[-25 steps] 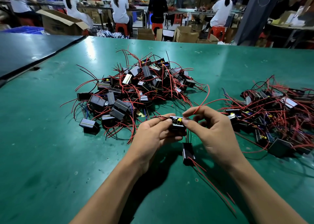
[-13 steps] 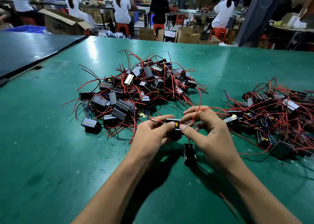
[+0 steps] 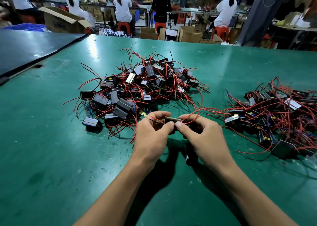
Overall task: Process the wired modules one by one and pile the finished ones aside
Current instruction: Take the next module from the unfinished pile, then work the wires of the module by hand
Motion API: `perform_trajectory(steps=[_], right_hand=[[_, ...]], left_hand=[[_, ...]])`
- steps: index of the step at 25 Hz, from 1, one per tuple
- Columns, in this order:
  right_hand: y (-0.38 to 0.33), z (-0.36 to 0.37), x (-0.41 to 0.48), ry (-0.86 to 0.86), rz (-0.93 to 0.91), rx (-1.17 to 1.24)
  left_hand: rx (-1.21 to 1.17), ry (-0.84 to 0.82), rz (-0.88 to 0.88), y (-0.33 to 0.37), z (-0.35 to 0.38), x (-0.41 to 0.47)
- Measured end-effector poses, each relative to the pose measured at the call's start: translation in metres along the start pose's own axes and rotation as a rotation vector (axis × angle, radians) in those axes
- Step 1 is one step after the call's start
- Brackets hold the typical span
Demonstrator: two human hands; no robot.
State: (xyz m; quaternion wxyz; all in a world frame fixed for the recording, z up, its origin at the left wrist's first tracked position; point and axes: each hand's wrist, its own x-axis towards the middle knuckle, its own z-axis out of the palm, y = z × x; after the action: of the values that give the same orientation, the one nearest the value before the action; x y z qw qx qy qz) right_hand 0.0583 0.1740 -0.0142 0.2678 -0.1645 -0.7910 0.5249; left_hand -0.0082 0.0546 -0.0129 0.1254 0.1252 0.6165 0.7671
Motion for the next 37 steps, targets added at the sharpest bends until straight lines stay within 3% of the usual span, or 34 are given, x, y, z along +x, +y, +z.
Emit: perform_trajectory(steps=[3,7,11,14,19,21,24,30,33,37], right_hand=[[0.001,0.004,-0.003,0.033,-0.008,-0.007],[0.001,-0.006,0.001,-0.058,-0.051,-0.085],[0.008,-0.035,0.02,-0.05,0.057,-0.072],[0.02,-0.045,0.027,-0.016,0.189,-0.203],[0.023,-0.035,0.023,-0.152,0.246,-0.19],[0.022,-0.029,0.02,-0.164,0.226,-0.145],[0.019,-0.029,0.019,-0.2,0.283,0.003],[0.008,-0.061,0.025,-0.397,0.315,-0.088],[0.003,-0.066,0.024,-0.5,0.298,-0.153],[0.006,-0.059,0.024,-0.386,0.262,-0.058]], left_hand=[[0.067,0.041,0.03,-0.002,0.002,0.001],[0.08,0.072,0.047,-0.001,-0.001,0.006],[-0.16,0.026,-0.007,0.009,-0.009,0.015],[-0.366,-0.051,-0.083,0.013,-0.013,0.015],[-0.38,-0.139,-0.201,0.014,-0.017,0.016],[-0.237,-0.136,-0.189,0.011,-0.016,0.015],[0.185,-0.206,-0.112,0.008,-0.018,0.011],[0.797,-0.396,-0.006,0.011,-0.028,0.009],[0.905,-0.473,0.004,0.014,-0.027,0.007],[0.837,-0.428,0.019,0.016,-0.024,0.007]])
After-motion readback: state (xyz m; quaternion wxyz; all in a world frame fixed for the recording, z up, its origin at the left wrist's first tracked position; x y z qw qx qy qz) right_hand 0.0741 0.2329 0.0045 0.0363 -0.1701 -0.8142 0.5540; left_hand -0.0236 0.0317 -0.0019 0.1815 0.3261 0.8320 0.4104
